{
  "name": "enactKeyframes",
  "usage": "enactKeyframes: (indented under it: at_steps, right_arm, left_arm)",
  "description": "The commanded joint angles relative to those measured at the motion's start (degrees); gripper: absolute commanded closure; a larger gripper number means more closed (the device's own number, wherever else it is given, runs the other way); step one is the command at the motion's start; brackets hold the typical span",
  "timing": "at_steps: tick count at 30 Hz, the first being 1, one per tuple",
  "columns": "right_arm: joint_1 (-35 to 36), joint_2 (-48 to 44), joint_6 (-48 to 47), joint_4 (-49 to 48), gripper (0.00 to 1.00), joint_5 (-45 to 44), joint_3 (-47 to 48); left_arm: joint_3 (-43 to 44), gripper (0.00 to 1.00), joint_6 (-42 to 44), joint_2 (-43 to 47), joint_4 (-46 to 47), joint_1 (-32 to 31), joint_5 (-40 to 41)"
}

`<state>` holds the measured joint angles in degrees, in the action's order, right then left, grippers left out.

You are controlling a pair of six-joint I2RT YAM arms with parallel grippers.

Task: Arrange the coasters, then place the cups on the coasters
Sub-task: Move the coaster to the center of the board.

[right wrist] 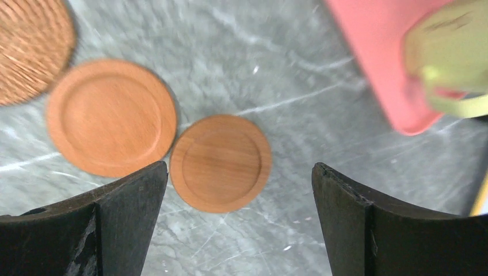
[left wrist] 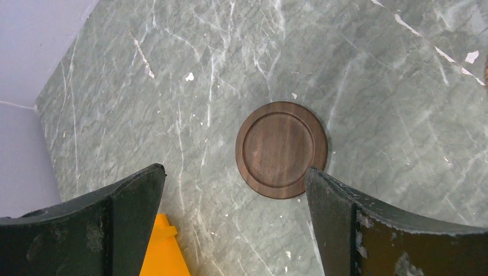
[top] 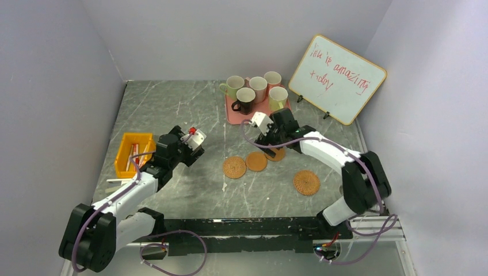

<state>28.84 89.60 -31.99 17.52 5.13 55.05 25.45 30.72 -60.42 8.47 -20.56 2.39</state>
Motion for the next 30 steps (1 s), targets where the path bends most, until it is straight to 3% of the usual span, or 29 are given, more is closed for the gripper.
enactKeyframes:
  at_steps: [1,5,12,19,30]
  right_arm:
    - [3.51,-9.35,2.55,0.06,0.0,4.41,5.02]
    - [11.07,-10.69,3.06,-1.47,0.0,4.7,3.69]
    - [22.36,-2.47,3.75,-5.87,0.0,-4.81,3.29]
    - [26.32,4.28,4.99,-12.53,0.0,-12.28,1.25]
    - [27.13,8.27,1.28,-7.16,0.0,-8.73,0.1]
  left_arm:
    - [-0.4,0.04,0.47,0.93,1.34,0.08,-1.87]
    - [-0.23,0.04,-0.28,0.03,2.06,0.08,-0.26]
    - [-0.84,0.04,-1.79,-0.58,5.87,1.06,4.66]
    - [-0.16,0.04,-3.88,-2.33,7.69,5.76,4.16]
    - [0.92,0.04,-5.53,-4.5,7.97,9.77,3.33]
